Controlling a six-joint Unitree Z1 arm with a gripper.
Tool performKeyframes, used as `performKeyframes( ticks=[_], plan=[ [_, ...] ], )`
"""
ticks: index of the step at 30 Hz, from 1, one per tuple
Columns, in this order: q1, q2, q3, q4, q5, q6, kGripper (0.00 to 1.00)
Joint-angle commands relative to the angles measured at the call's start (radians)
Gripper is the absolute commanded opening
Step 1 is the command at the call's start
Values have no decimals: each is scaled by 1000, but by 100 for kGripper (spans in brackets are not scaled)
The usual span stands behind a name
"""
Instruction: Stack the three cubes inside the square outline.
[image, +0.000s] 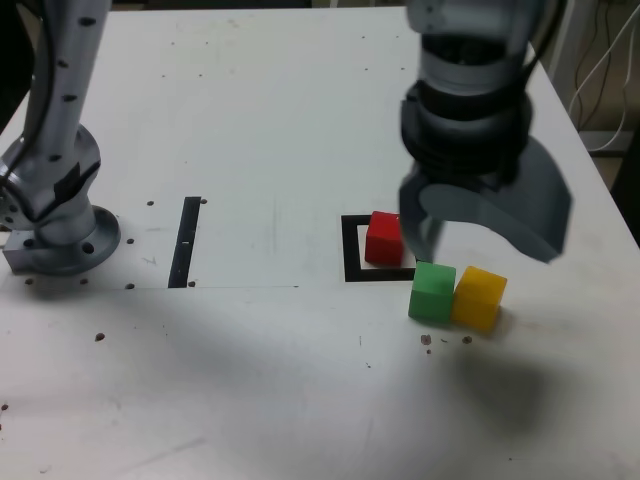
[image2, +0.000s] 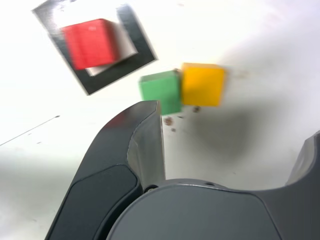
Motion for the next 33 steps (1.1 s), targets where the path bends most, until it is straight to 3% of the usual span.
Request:
performKeyframes(
  ticks=[1,5,13,22,33],
  plan=[
    [-5,25,-27,12,1,26,98],
    [-7,46,-53,30,25,97,98],
    [5,65,-9,32,117,245,94],
    [11,96,8,-30,147,368,93],
    [11,105,24,-63,173,387,98]
  ],
)
